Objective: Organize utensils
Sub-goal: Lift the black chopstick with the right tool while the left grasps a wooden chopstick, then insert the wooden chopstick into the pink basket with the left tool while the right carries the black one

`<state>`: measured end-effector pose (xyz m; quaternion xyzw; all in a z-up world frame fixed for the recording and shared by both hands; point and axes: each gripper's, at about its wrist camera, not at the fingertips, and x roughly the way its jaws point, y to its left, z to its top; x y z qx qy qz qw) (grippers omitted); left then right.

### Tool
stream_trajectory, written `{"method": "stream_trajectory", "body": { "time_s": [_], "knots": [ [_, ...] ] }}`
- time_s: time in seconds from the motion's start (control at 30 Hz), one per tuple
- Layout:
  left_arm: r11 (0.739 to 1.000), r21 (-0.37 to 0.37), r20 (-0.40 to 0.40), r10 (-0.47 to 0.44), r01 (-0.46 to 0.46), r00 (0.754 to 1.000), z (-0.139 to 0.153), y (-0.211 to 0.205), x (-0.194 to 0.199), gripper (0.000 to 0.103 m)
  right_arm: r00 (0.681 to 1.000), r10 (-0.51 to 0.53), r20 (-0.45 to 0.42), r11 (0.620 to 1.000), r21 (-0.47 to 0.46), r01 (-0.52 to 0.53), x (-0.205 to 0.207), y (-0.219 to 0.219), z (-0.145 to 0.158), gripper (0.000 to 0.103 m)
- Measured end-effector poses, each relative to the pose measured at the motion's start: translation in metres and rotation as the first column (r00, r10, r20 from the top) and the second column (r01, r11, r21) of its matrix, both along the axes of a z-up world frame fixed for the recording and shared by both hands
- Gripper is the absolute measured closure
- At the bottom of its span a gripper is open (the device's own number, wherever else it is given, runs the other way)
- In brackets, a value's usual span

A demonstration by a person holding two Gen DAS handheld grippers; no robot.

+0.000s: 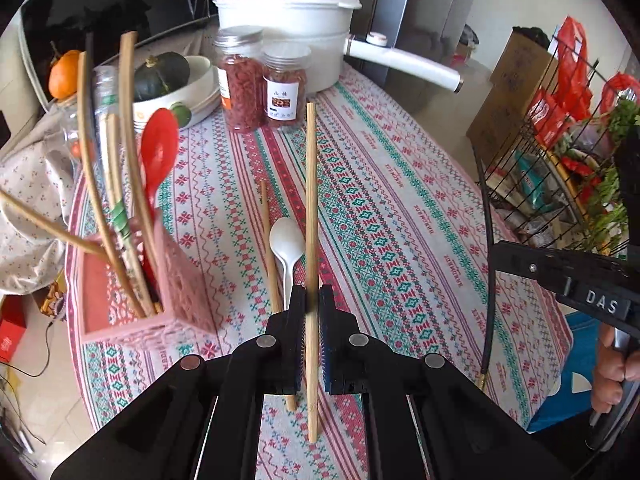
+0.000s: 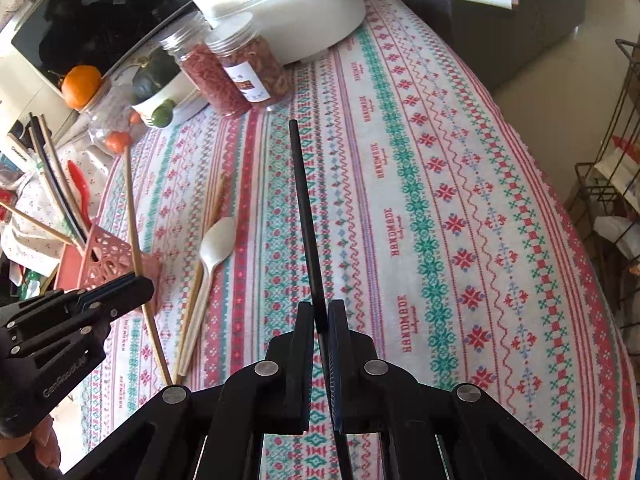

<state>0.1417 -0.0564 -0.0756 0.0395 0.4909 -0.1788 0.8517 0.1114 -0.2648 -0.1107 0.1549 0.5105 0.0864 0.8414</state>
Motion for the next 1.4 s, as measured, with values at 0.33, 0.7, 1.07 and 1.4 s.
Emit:
{"method": "stream_trajectory", "body": {
  "time_s": [0.33, 0.7, 1.07, 1.4],
  "knots": [
    [0.993, -0.114, 0.164, 0.036, -0.017, 0.986, 0.044, 0.050, -0.053, 0.097, 0.991, 0.075, 0.113, 0.997, -0.037, -0.071, -0.029, 0.043, 0.027, 0.099],
    [0.968, -0.224, 0.389, 0.196, -0.114, 0.900, 0.111, 0.108, -0.071, 0.097, 0.951, 0.091, 0.296, 0.996, -0.009, -0.092, -0.033, 0.074, 0.074, 0.103],
    [0.950, -0.293, 0.273, 0.195, -0.111, 0.942, 0.093, 0.111, -0.055, 0.097, 0.969, 0.070, 0.235, 0.997, -0.026, -0.066, 0.006, 0.078, 0.063, 0.096],
    [0.973, -0.210, 0.208, 0.138, -0.094, 0.968, 0.061, 0.107, -0.051, 0.097, 0.999, 0.001, -0.045, 0.998, -0.065, -0.004, 0.082, 0.069, -0.036, 0.063]
  ]
}}
